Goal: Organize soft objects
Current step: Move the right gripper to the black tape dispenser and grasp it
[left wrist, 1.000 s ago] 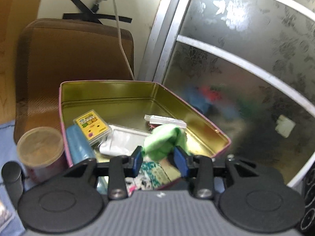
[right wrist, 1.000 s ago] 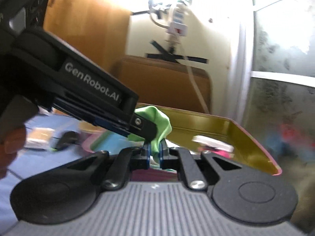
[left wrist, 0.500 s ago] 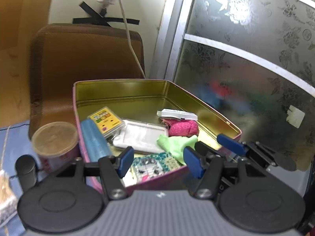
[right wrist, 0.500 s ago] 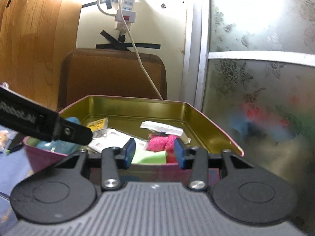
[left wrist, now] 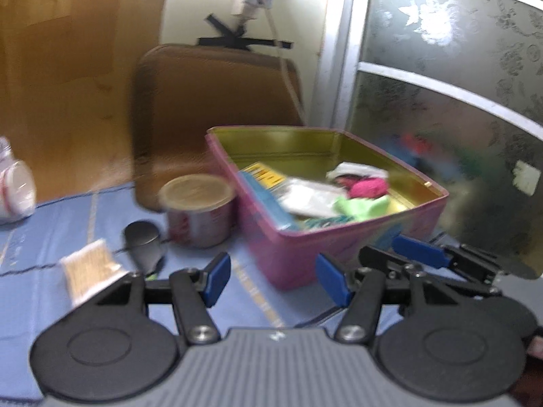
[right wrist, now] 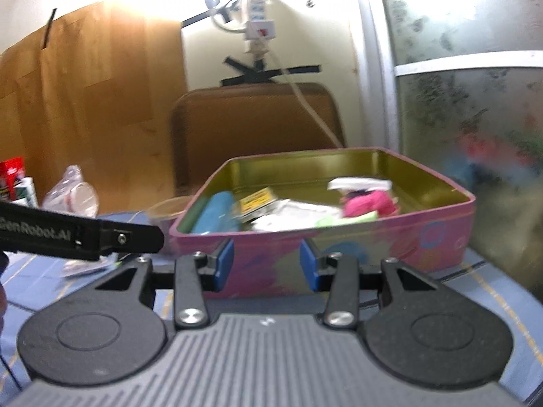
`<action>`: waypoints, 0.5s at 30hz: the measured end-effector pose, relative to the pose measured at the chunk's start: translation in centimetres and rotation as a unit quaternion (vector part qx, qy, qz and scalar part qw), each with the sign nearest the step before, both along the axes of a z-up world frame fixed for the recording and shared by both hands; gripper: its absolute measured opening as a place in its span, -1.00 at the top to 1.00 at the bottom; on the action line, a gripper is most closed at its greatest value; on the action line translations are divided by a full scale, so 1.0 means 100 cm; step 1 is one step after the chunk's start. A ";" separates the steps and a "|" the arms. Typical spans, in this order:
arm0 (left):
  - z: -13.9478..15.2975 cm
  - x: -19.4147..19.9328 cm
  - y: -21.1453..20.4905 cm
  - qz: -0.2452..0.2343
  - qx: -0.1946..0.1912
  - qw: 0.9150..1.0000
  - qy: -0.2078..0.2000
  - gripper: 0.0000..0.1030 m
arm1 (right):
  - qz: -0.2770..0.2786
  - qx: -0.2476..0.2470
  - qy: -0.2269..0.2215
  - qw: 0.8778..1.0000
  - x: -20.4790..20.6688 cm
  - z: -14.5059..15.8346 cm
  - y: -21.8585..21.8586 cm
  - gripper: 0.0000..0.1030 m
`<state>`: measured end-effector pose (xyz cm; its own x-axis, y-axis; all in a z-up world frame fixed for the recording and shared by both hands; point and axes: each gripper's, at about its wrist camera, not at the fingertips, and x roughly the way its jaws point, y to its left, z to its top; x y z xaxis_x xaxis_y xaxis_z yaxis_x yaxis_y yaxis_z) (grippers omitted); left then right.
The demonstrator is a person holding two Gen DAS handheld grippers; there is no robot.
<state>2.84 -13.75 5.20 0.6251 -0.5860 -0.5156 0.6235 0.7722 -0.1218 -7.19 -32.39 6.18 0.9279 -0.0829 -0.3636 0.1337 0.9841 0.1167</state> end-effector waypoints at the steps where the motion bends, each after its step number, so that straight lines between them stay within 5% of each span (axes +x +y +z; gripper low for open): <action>1: -0.003 0.000 0.005 0.006 0.003 1.000 0.002 -0.11 | 0.006 0.000 0.005 1.000 0.001 -0.001 0.005 0.11; 15: -0.043 0.028 0.108 0.133 0.012 0.990 0.040 -0.09 | 0.082 0.003 0.064 0.995 0.019 -0.015 0.062 0.11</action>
